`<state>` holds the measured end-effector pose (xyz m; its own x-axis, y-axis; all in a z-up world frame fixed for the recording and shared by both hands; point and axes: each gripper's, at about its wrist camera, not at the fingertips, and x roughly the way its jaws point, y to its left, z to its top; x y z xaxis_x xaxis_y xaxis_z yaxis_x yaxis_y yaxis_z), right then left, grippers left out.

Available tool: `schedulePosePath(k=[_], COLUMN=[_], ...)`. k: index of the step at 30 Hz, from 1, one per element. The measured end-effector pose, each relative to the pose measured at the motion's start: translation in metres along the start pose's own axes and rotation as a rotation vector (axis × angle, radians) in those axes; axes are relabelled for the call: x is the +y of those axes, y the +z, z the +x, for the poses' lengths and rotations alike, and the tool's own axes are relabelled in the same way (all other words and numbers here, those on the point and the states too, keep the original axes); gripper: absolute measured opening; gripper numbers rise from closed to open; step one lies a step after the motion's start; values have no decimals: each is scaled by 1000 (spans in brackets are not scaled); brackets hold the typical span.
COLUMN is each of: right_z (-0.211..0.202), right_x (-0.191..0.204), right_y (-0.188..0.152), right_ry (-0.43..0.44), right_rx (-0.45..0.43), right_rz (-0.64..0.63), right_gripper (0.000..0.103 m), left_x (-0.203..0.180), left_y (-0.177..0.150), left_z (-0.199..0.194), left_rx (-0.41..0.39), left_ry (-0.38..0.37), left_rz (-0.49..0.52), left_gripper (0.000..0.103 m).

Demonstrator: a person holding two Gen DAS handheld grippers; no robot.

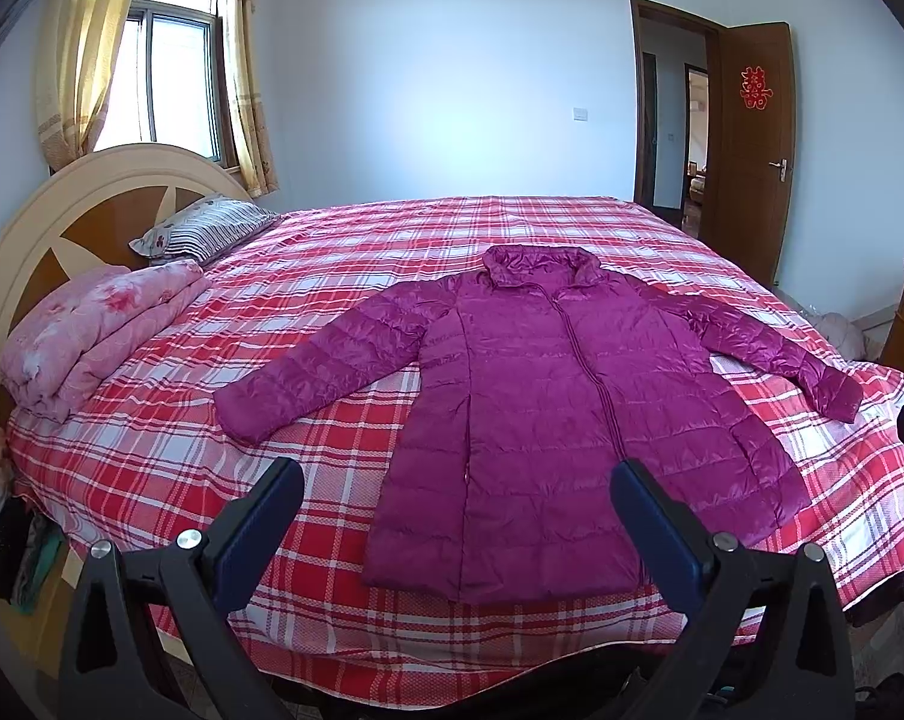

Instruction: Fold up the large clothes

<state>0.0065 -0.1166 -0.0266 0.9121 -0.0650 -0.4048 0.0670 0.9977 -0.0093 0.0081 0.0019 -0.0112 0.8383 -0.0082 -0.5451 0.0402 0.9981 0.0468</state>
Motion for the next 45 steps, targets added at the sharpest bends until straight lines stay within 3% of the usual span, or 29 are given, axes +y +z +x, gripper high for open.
schedulePosePath(k=[32,36,40,45], right_z=[4,17,50,97], right_x=[0,-15,-44,-102], right_y=[-2,-6,-18,-35], right_ry=[12,102,137,-9], right_rx=[14,12,94,223], right_rz=[12,103,222,297], right_gripper=[103,103,103,103], left_x=[2,3,6,10], left_y=[0,4,13,30], left_z=[11,22,41,72], left_rx=[32,34,14,-6], left_ry=[-16,-31,-25,-8], left_rz=[9,36,78,143], left_gripper=[102,102,102,102])
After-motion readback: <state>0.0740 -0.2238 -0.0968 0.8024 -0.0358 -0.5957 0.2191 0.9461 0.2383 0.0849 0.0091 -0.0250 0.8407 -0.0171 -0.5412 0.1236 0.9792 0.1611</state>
